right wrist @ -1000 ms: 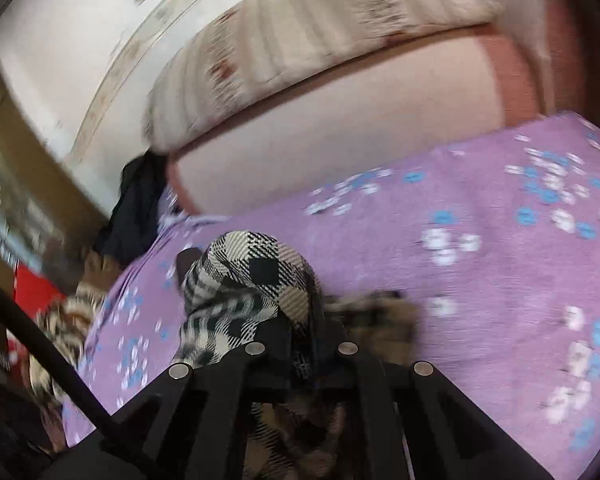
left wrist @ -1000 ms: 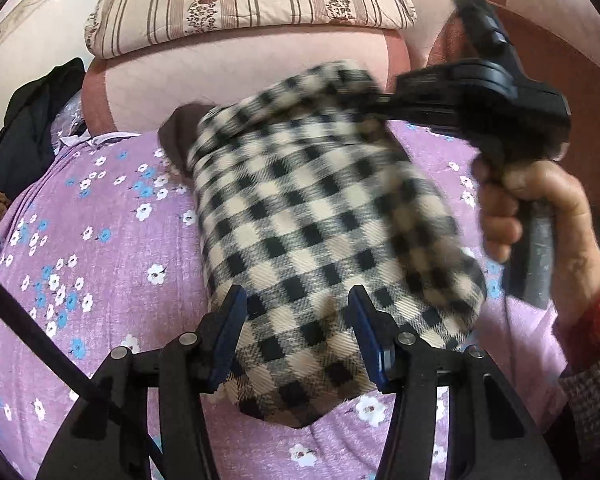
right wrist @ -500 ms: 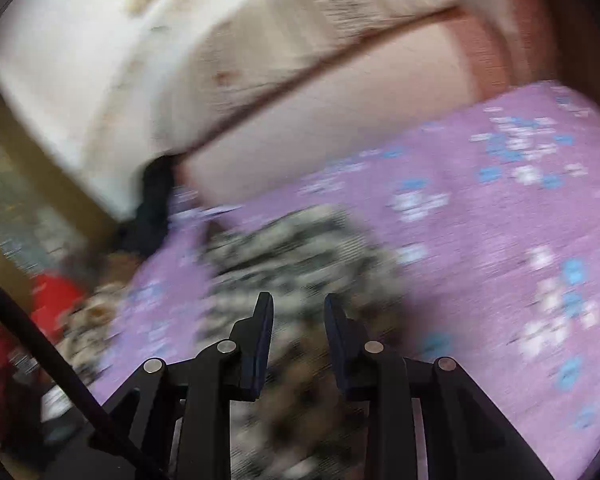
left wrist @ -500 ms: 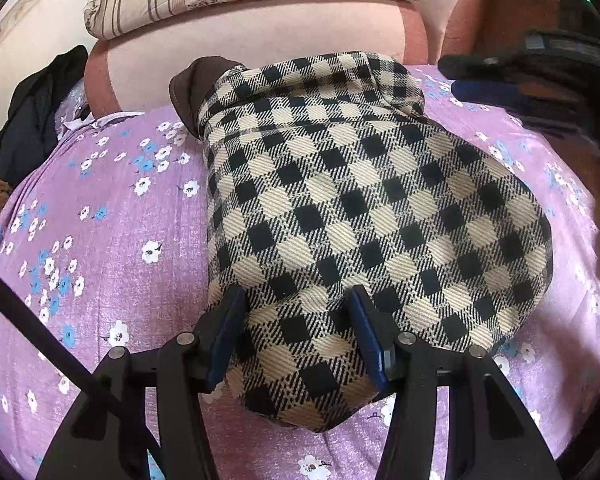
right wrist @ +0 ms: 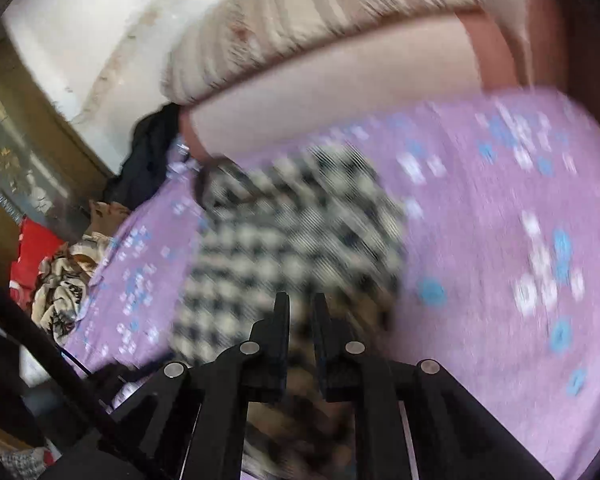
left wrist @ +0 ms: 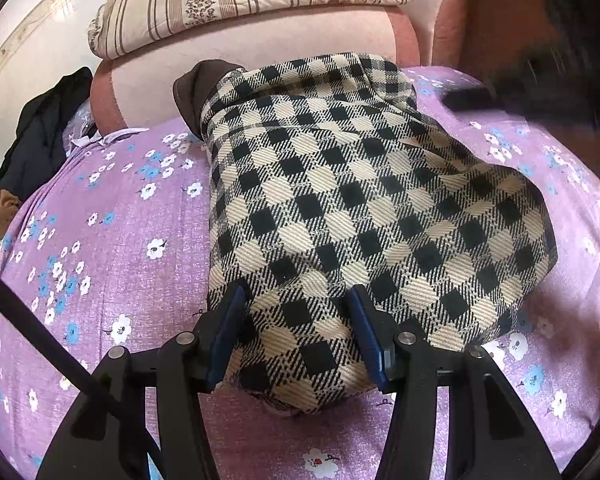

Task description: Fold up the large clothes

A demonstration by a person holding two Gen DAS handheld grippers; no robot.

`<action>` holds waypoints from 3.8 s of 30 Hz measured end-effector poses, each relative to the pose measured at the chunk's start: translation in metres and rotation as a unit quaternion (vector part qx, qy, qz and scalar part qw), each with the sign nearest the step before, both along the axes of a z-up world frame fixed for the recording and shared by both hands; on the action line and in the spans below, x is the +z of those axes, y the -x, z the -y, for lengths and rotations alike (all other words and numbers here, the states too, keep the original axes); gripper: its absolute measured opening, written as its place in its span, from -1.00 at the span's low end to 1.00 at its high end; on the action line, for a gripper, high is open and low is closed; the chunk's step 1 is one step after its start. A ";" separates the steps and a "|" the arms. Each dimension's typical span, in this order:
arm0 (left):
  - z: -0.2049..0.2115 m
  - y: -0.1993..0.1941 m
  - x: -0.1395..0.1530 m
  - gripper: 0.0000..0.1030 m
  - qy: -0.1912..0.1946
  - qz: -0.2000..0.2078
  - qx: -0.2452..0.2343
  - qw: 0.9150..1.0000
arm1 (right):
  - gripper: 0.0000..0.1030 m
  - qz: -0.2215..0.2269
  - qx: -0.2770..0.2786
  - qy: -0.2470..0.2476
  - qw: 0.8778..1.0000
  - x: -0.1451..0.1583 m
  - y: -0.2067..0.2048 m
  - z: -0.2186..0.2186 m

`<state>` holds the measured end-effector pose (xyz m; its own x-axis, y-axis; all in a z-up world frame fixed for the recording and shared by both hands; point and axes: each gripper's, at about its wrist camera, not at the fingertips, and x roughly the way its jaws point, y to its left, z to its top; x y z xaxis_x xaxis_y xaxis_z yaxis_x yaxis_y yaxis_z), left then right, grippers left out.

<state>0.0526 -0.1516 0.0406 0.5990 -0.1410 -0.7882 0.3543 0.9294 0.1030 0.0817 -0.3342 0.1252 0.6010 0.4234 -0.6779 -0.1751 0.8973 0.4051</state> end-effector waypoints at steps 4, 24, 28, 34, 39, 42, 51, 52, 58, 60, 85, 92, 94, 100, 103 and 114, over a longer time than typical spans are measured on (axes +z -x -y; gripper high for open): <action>-0.002 0.004 -0.001 0.01 0.004 0.016 0.000 1.000 | -0.74 -0.003 0.066 0.009 0.998 0.024 -0.044 -0.059; -0.005 0.014 -0.009 0.01 0.018 0.059 0.004 0.998 | -0.66 -0.123 -0.112 0.094 0.982 -0.055 -0.253 -0.076; -0.009 0.012 -0.007 0.01 0.026 0.058 0.002 0.998 | -0.40 -0.103 -0.120 0.055 0.986 -0.023 -0.218 -0.027; -0.033 0.010 0.022 0.02 0.103 0.002 -0.011 0.995 | 0.23 -0.069 -0.108 -0.010 0.992 0.012 -0.109 0.028; -0.076 -0.015 0.044 0.34 0.194 -0.030 0.042 0.980 | 0.39 -0.070 -0.104 -0.067 0.990 -0.017 -0.031 0.054; -0.085 -0.046 0.041 0.47 0.205 -0.065 0.028 0.976 | 0.40 -0.092 -0.117 -0.112 0.982 -0.045 -0.020 0.060; -0.058 -0.106 -0.003 0.81 0.243 -0.182 -0.018 0.953 | 0.42 -0.131 -0.057 -0.173 0.974 -0.092 -0.049 0.027; -0.052 -0.106 -0.005 0.81 0.228 -0.181 -0.016 0.957 | 0.27 -0.130 -0.056 -0.176 0.974 -0.093 -0.050 0.024; -0.056 -0.104 0.033 -0.63 0.189 -0.151 -0.001 0.970 | -0.38 -0.097 -0.039 -0.203 0.974 -0.064 -0.056 0.008; -0.067 -0.105 0.059 -0.86 0.190 -0.126 0.001 0.974 | -0.39 -0.062 -0.019 -0.222 0.973 -0.041 -0.058 -0.002; -0.063 -0.124 -0.018 0.65 0.267 -0.196 0.013 0.944 | 0.21 -0.115 -0.073 -0.188 0.973 -0.094 -0.064 0.018; -0.073 -0.124 0.009 -0.28 0.275 -0.190 0.012 0.942 | -0.38 -0.109 -0.042 -0.281 0.953 -0.085 -0.074 0.005; -0.079 -0.123 0.029 -0.29 0.262 -0.174 0.006 0.949 | -0.39 -0.091 -0.023 -0.294 0.951 -0.071 -0.075 -0.004; -0.087 -0.117 0.022 -0.13 0.158 -0.168 0.046 0.972 | -0.02 -0.108 -0.043 -0.186 0.976 -0.084 -0.079 -0.024; -0.082 -0.105 -0.002 0.02 0.136 -0.174 0.057 0.974 | 0.04 -0.127 -0.067 -0.180 0.973 -0.089 -0.073 -0.012; -0.075 -0.033 0.027 0.01 0.139 -0.118 0.058 0.982 | 0.07 -0.031 0.013 -0.057 0.998 -0.005 0.008 -0.036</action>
